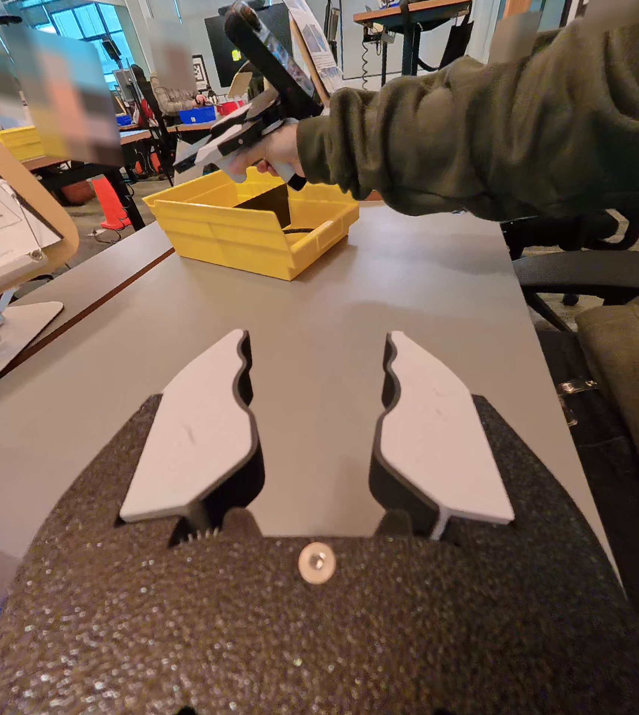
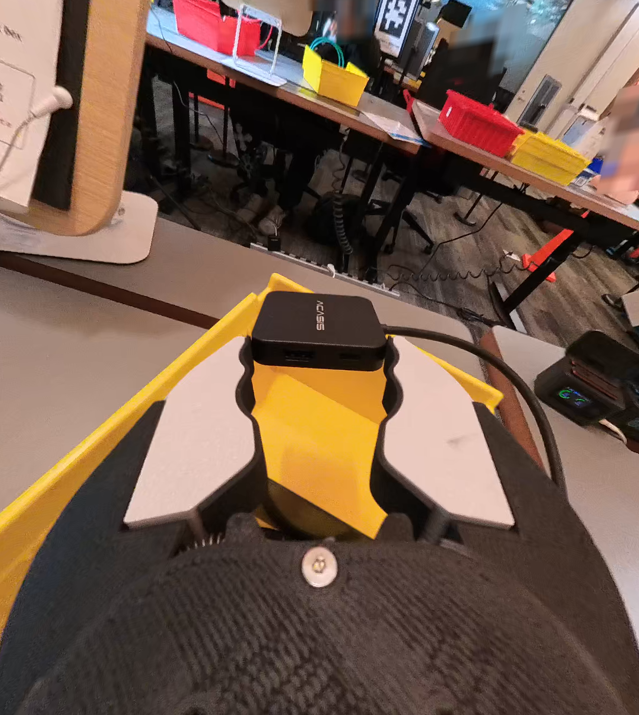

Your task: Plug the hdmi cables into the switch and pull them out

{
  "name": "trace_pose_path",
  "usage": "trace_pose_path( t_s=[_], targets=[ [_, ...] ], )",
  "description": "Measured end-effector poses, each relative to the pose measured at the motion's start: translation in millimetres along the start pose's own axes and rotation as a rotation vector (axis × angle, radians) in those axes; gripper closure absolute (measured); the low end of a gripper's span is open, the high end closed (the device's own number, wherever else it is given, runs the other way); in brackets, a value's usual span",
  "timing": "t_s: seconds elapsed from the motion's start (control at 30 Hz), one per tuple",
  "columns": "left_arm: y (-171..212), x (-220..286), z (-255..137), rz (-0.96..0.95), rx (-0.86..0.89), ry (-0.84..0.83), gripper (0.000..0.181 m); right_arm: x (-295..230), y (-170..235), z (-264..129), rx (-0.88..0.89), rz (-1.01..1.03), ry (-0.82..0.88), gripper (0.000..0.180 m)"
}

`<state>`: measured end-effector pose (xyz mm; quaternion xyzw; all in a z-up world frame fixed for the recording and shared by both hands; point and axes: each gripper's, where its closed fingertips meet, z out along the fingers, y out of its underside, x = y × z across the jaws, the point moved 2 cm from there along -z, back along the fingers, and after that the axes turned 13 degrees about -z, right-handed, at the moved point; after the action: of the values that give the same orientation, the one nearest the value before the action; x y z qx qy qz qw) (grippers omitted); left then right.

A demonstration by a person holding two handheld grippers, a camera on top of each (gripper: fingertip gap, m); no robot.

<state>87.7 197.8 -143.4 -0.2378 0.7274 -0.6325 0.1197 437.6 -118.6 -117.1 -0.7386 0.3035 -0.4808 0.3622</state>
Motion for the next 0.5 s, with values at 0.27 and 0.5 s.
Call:
trace_pose_path(
  t_s=[0.27,0.5],
  targets=[
    [5,-7,-2,-0.026,0.004,-0.015,0.116,-21,11,11,0.033,0.066,-0.09,0.095],
    [-2,-29,-10,-0.061,0.033,-0.169,0.12,-58,-38,-68,0.289,0.056,-0.149,0.095]
  ],
)
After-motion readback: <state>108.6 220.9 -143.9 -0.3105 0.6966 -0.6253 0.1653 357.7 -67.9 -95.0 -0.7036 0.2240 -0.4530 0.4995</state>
